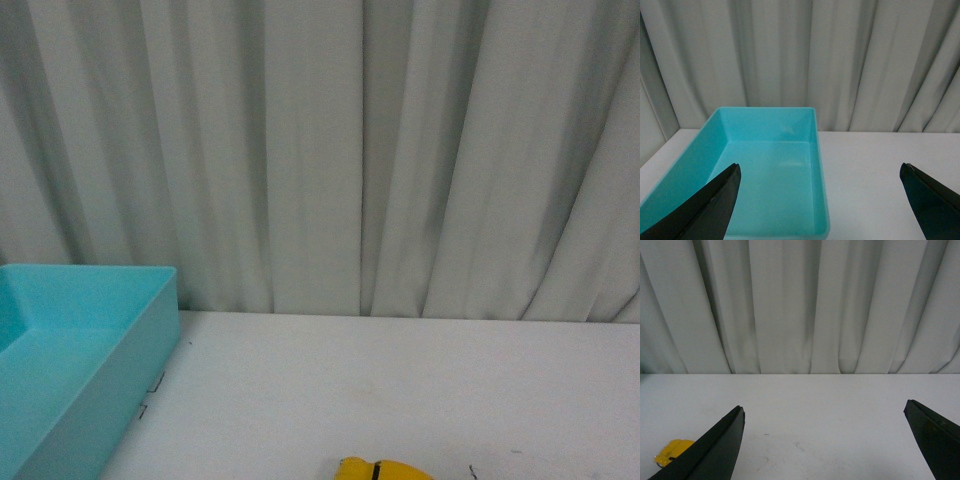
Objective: Wind up and store yellow beetle toy
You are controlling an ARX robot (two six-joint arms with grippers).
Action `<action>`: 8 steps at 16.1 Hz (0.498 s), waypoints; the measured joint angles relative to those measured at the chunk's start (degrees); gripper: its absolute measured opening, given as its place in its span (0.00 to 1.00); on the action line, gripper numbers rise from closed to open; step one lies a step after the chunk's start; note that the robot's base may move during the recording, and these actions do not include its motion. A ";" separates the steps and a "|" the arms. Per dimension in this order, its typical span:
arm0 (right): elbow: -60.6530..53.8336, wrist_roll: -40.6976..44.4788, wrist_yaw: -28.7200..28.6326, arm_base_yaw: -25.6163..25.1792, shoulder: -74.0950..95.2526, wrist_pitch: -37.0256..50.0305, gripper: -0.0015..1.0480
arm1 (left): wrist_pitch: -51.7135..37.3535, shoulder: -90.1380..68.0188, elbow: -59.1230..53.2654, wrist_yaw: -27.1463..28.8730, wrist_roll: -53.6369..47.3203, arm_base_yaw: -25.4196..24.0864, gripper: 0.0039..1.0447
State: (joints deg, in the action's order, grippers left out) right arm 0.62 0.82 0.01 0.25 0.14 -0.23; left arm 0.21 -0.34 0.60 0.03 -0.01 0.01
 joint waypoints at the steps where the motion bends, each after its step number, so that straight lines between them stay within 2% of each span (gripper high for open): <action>1: 0.00 0.00 0.00 0.00 0.00 0.02 0.94 | 0.00 0.00 0.00 0.00 0.00 0.00 0.94; 2: 0.00 0.00 0.00 0.00 0.00 0.00 0.94 | 8.72 -3.39 3.04 4.44 4.72 1.27 0.94; 3: 0.00 0.02 -0.13 0.00 0.00 0.07 0.94 | 9.97 -17.99 8.66 8.70 14.78 0.17 0.94; 5: 0.00 0.00 0.00 0.00 0.02 -0.04 0.94 | -1.51 -33.94 15.06 6.91 22.99 -1.40 0.94; 6: 0.00 0.00 0.00 0.00 0.00 0.00 0.94 | -7.02 -42.86 19.06 4.92 23.65 -0.76 0.94; 8: 0.00 0.00 -0.04 0.00 0.07 -0.07 0.94 | -11.54 -55.76 25.11 1.25 21.99 1.73 0.94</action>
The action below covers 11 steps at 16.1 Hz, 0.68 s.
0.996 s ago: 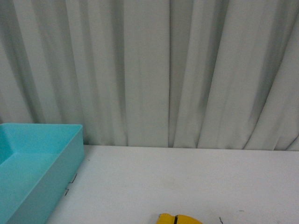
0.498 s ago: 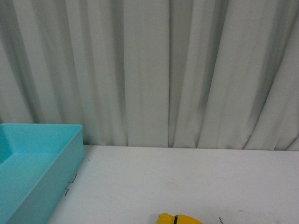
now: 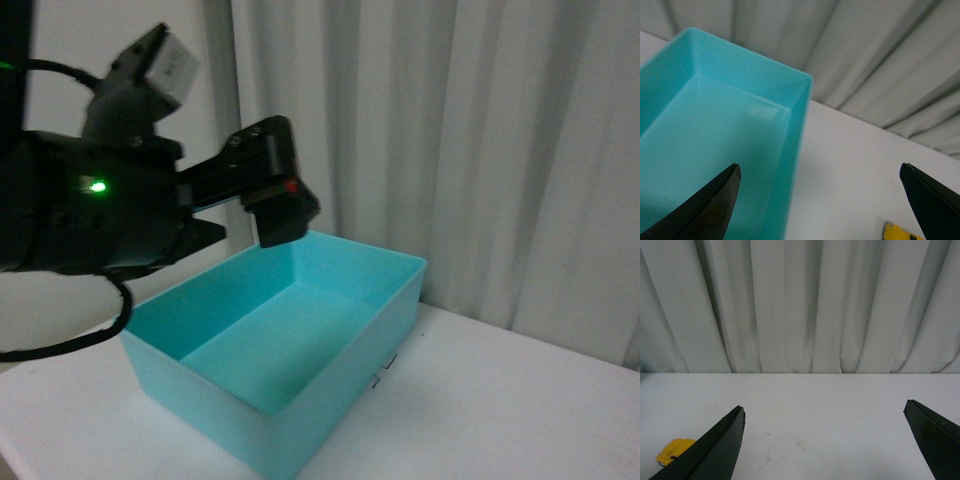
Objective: Wind up and store yellow beetle toy
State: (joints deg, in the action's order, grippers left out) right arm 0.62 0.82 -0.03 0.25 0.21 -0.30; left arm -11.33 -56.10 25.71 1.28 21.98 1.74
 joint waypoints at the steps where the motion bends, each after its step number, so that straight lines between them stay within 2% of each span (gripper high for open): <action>1: 0.00 0.00 0.04 0.00 0.00 0.04 0.94 | -0.48 -5.97 3.41 -2.03 -2.01 1.57 0.94; 4: 0.00 0.00 0.04 0.00 -0.02 0.04 0.94 | 1.22 -19.58 14.10 -7.65 -10.27 5.68 0.94; 7: 0.00 0.00 0.04 0.00 -0.02 0.04 0.94 | 7.21 -32.89 24.44 -12.76 -21.92 10.71 0.94; 8: 0.00 0.00 0.04 0.00 -0.02 0.04 0.94 | 10.75 -38.49 28.37 -15.21 -28.59 14.08 0.94; 11: 0.00 0.00 0.04 0.00 -0.02 0.04 0.94 | 17.53 -45.59 33.29 -17.03 -41.07 19.78 0.94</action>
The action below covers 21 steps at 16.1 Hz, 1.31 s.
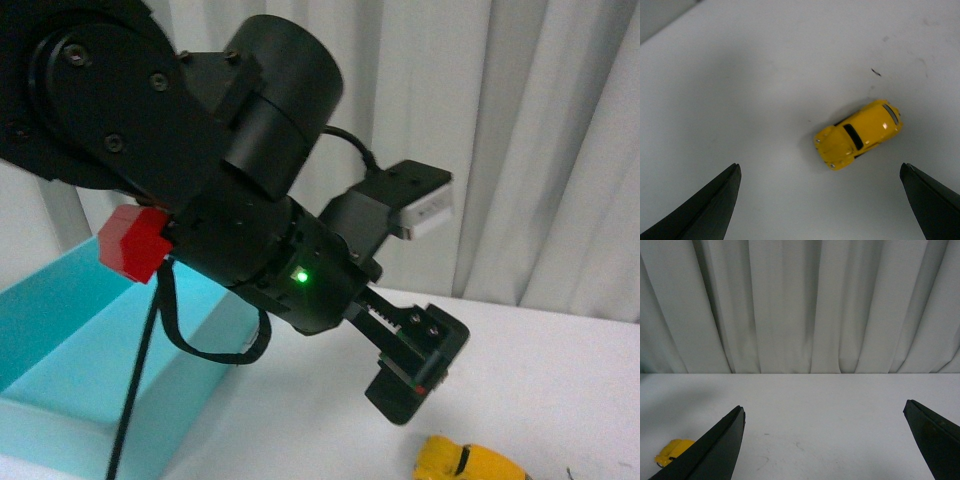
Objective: Wind up and store yellow beetle toy
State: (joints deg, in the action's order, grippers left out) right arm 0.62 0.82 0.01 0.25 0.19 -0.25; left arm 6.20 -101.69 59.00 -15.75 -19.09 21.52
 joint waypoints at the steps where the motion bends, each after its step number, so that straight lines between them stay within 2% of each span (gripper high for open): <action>1: 0.00 0.00 0.00 0.00 0.00 0.00 0.94 | 1.73 -2.03 1.33 -0.09 -4.09 1.29 0.94; 5: 0.00 0.00 0.00 0.00 0.00 0.00 0.94 | 5.66 -6.67 3.85 -2.69 -13.49 3.67 0.94; 7: 0.00 0.00 0.00 0.00 0.00 0.02 0.94 | 6.60 -10.21 6.40 -0.77 -18.67 5.31 0.94; 14: 0.00 0.00 0.00 0.00 0.00 0.00 0.94 | 5.49 -19.26 11.02 0.55 -24.57 8.81 0.94; 21: 0.02 0.00 0.00 0.00 0.00 0.00 0.94 | 3.19 -22.08 12.59 0.11 -24.96 9.40 0.94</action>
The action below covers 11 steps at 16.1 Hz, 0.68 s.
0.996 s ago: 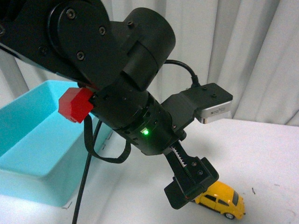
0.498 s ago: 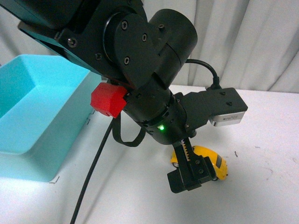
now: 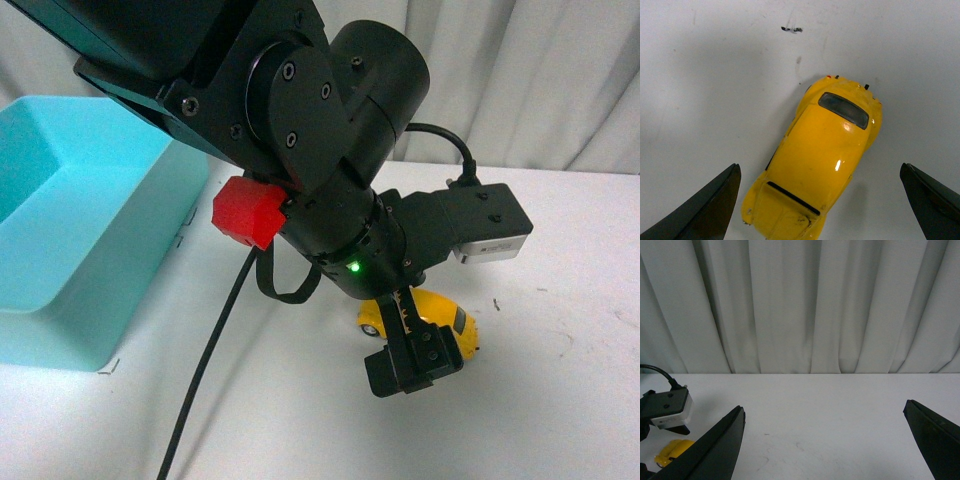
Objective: Wind up and store yellow beetle toy
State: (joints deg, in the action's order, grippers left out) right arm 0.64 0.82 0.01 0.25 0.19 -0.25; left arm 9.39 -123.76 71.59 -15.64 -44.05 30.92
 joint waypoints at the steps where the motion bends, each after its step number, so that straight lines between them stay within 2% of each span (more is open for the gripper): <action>1: -0.02 0.00 0.00 0.00 0.00 0.00 0.94 | 0.02 -0.72 0.00 0.15 -0.02 0.00 0.94; 5: -0.02 0.00 0.00 0.00 0.00 0.00 0.94 | -1.05 -1.90 0.98 0.22 0.04 0.20 0.94; 6: -0.02 0.00 0.00 0.00 0.00 0.00 0.94 | -1.20 -2.43 1.20 0.35 0.02 0.44 0.91; 11: -0.02 0.00 0.00 0.00 0.00 0.00 0.94 | -1.92 -3.15 1.64 0.55 0.02 0.92 0.45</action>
State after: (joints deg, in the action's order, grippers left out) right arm 0.62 0.82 0.01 0.25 0.19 -0.25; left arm 7.46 -126.91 73.23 -15.09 -44.03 31.83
